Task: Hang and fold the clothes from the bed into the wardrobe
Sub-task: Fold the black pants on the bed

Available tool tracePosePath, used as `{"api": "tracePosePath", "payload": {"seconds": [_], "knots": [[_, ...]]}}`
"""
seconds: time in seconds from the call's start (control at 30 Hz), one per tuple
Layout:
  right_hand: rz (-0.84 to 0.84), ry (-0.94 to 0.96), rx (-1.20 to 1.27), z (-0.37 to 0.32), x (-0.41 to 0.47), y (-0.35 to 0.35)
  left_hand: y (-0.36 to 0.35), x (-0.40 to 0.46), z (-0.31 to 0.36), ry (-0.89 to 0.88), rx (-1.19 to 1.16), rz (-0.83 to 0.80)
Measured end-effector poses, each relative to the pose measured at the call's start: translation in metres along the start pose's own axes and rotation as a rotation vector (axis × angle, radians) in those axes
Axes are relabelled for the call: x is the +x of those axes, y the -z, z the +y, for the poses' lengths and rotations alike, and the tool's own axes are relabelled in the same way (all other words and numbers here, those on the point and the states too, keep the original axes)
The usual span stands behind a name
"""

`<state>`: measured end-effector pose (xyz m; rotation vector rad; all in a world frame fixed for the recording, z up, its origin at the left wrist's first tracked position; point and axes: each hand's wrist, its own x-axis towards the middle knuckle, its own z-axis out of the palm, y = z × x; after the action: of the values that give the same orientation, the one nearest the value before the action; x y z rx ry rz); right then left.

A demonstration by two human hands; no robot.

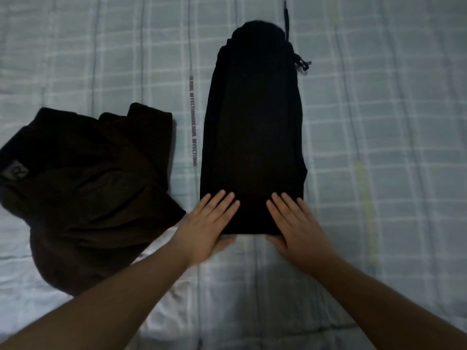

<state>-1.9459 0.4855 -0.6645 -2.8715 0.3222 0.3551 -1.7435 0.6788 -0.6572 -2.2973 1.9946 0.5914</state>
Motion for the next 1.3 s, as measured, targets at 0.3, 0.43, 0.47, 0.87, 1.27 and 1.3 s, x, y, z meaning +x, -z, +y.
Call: {"api": "tracePosePath", "payload": {"seconds": [0.3,0.43,0.47,0.87,1.27,1.3], "knots": [[-0.027,0.003,-0.128,-0.003,-0.003,0.01,0.005,-0.021,0.003,0.061,-0.08,0.062],[0.036,0.056,-0.162,-0.007,-0.025,0.028,0.021,-0.04,0.018,0.01,-0.036,0.109],[0.018,0.07,-0.152,-0.009,-0.035,0.034,0.024,-0.048,0.021,-0.037,-0.017,0.112],[-0.401,0.151,0.314,-0.064,-0.167,0.12,0.099,-0.153,0.082,-0.029,-0.547,-0.348],[0.009,-0.22,0.534,-0.004,-0.03,0.217,0.196,-0.045,0.015,0.48,-0.941,0.091],[0.071,-0.258,0.573,0.003,-0.011,0.215,0.197,-0.03,0.008,0.518,-0.968,0.128]]}}
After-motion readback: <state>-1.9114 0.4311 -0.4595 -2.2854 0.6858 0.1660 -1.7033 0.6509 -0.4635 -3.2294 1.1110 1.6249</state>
